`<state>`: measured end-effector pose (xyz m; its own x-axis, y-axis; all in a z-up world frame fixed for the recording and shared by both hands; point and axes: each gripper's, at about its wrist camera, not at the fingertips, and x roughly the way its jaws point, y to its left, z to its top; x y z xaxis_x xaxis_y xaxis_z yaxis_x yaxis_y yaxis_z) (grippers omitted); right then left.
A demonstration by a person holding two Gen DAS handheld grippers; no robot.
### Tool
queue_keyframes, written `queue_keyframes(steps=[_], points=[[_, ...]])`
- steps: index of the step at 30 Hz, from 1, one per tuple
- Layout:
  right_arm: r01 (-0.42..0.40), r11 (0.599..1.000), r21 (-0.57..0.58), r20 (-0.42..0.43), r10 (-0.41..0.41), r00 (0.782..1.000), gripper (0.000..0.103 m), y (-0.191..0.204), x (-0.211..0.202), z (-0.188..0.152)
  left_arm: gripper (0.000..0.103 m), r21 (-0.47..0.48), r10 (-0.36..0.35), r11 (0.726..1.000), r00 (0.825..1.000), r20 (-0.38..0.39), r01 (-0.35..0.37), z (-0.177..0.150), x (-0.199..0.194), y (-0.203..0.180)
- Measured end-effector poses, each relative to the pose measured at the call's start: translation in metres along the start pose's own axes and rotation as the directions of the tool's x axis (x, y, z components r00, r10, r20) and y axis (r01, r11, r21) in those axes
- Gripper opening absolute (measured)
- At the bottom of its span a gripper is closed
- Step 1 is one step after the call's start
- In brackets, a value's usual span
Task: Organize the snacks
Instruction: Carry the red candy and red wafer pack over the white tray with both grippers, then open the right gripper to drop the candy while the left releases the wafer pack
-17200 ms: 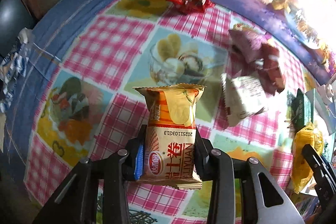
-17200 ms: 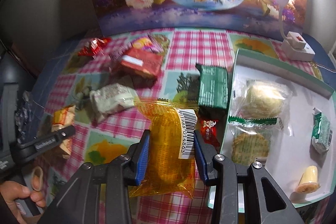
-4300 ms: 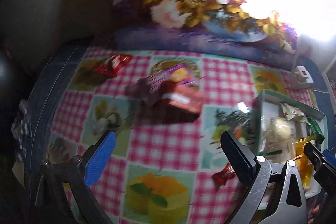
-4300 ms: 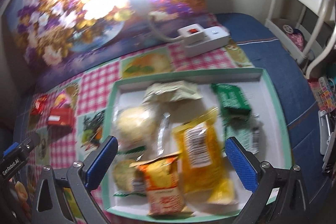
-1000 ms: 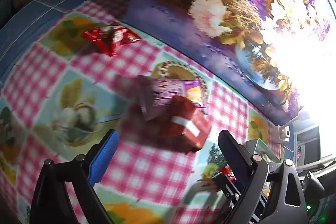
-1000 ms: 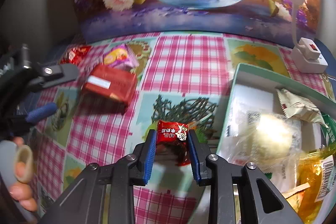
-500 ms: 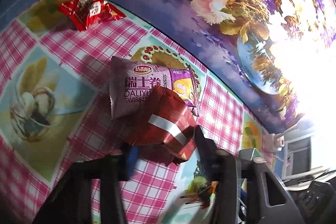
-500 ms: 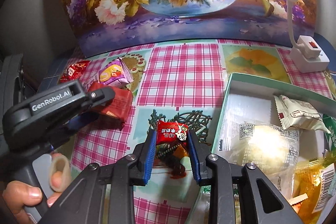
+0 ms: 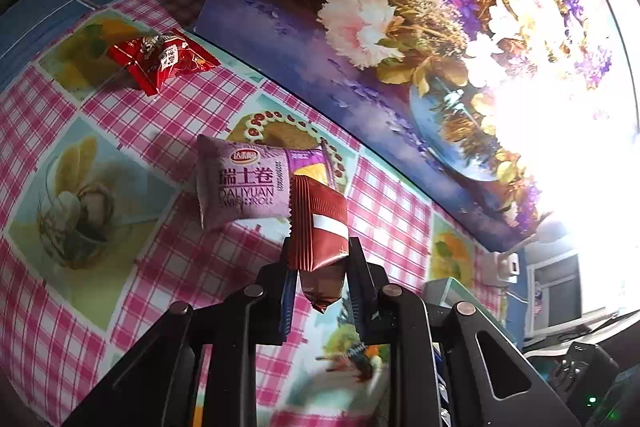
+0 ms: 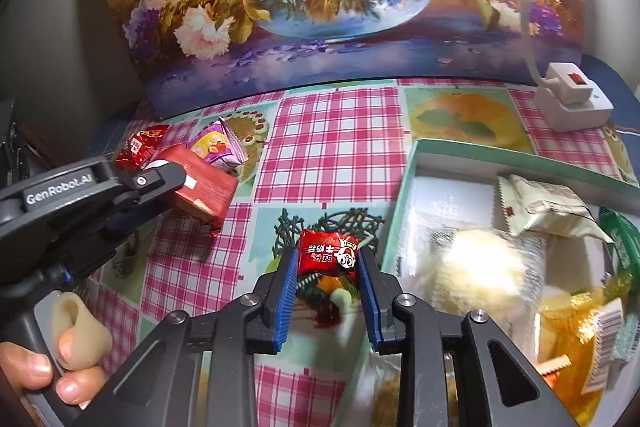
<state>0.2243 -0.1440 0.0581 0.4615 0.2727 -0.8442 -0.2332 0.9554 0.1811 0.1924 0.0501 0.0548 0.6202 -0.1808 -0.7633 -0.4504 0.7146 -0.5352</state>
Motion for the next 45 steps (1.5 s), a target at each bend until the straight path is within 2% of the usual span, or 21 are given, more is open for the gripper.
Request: queue_keyframes(steps=[7,13,15,19,23,27,30,36,37,39,41,45], points=[[0.018,0.998,0.054,0.027,-0.02,0.999,0.032,-0.017,-0.031,-0.003,0.024,0.032,-0.029,0.999,1.0,-0.004,0.03,-0.011,-0.028,-0.019],[0.069,0.991,0.113,0.056,-0.076,0.996,0.032,-0.044,-0.062,-0.004,0.024,0.167,-0.041,0.985,0.999,-0.007,0.042,-0.024,-0.047,-0.063],[0.082,0.987,0.138,0.063,-0.091,0.994,0.032,-0.054,-0.07,-0.007,0.024,0.22,-0.043,0.974,0.999,-0.01,0.044,-0.031,-0.051,-0.079],[0.131,0.971,0.201,0.058,-0.145,0.988,0.032,-0.081,-0.084,-0.015,0.024,0.3,-0.087,0.949,0.995,-0.054,0.099,-0.049,-0.051,-0.111],[0.168,0.95,0.262,0.055,-0.188,0.981,0.032,-0.107,-0.095,-0.025,0.024,0.379,-0.086,0.918,0.991,-0.104,0.119,-0.07,-0.04,-0.139],[0.197,0.921,0.335,0.047,-0.225,0.973,0.032,-0.134,-0.105,-0.034,0.025,0.432,-0.107,0.885,0.978,-0.178,0.175,-0.093,-0.028,-0.161],[0.207,0.906,0.369,0.034,-0.236,0.971,0.032,-0.149,-0.107,-0.04,0.025,0.472,-0.092,0.862,0.973,-0.21,0.183,-0.108,-0.019,-0.173],[0.221,0.893,0.393,0.008,-0.244,0.97,0.034,-0.16,-0.103,-0.044,0.025,0.495,-0.066,0.847,0.961,-0.267,0.195,-0.124,0.0,-0.178],[0.223,0.894,0.389,0.004,-0.243,0.97,0.035,-0.16,-0.102,-0.045,0.025,0.491,-0.061,0.849,0.96,-0.273,0.193,-0.125,0.002,-0.177],[0.234,0.893,0.385,-0.007,-0.251,0.968,0.035,-0.159,-0.099,-0.045,0.034,0.477,-0.058,0.858,0.958,-0.28,0.191,-0.122,0.004,-0.175],[0.234,0.894,0.382,-0.012,-0.248,0.969,0.035,-0.158,-0.096,-0.045,0.057,0.469,-0.058,0.863,0.959,-0.277,0.188,-0.119,0.002,-0.173],[0.248,0.895,0.372,-0.018,-0.26,0.965,0.035,-0.156,-0.095,-0.044,0.059,0.464,-0.05,0.869,0.963,-0.263,0.172,-0.115,-0.001,-0.171]])
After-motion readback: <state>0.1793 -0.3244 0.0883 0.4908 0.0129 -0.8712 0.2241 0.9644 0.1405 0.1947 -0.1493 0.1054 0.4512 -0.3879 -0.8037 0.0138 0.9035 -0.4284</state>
